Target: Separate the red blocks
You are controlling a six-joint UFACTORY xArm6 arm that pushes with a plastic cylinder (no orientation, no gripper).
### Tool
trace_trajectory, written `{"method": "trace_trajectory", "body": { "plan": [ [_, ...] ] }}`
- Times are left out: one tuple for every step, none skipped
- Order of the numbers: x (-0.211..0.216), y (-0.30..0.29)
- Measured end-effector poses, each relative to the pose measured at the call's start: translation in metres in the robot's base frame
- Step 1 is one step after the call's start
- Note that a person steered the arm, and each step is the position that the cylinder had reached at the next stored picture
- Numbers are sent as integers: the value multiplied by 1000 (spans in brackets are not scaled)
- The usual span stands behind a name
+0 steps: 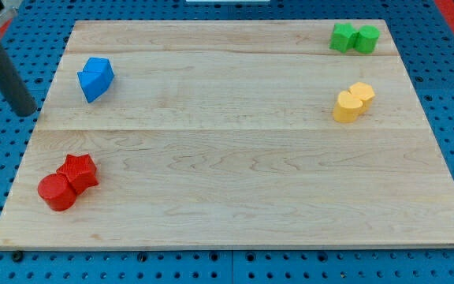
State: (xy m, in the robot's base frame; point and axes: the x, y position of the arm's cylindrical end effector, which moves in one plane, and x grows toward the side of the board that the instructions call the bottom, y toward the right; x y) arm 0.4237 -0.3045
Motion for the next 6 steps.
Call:
{"method": "trace_trajectory", "body": {
  "plan": [
    [54,0],
    [93,0],
    [109,0],
    [123,18],
    [123,55],
    [123,123]
  ]
}}
